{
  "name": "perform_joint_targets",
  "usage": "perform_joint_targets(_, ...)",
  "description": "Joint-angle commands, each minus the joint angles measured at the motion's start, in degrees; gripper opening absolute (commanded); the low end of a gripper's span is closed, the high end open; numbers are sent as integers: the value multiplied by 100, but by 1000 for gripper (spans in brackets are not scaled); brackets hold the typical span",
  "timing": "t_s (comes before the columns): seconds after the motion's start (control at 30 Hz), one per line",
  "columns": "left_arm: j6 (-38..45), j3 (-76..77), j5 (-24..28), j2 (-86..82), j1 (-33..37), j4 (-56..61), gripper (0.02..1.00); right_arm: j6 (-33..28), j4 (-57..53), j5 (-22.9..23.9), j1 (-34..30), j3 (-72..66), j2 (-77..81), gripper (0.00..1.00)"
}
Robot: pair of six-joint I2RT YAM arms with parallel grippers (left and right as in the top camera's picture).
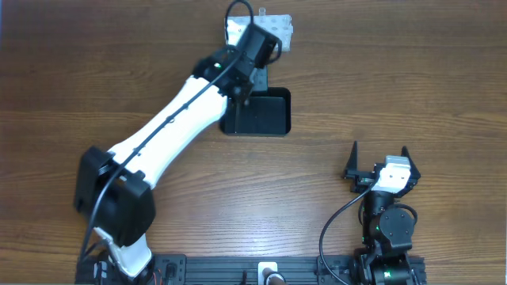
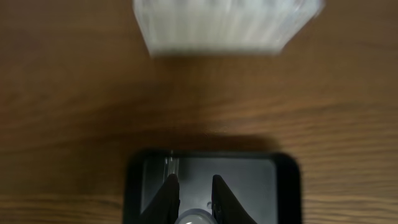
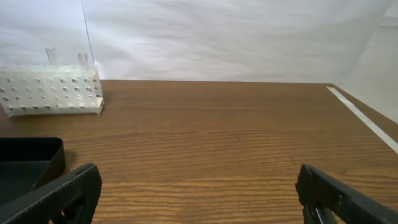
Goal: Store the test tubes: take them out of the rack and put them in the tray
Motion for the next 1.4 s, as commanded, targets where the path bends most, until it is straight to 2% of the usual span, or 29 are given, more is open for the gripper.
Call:
perform_joint_targets(0.03, -216, -90, 74, 391, -162, -4, 106, -7, -9, -11, -15, -33, -46, 991)
perform_joint_targets(0.67, -170, -92, -9, 1132, 50, 50, 112, -7, -9, -11, -15, -33, -46, 991)
perform_joint_targets(1.13, -170, -92, -11, 1357, 50, 129, 183, -7, -9, -11, -15, -35, -48, 993)
perform_joint_targets(1.23, -170, -92, -11, 1357, 48, 129, 251, -7, -9, -11, -15, -35, -48, 993)
perform_joint_targets(1.4, -170, -92, -133, 1226, 48, 133, 584, -7, -9, -11, -15, -35, -48, 993)
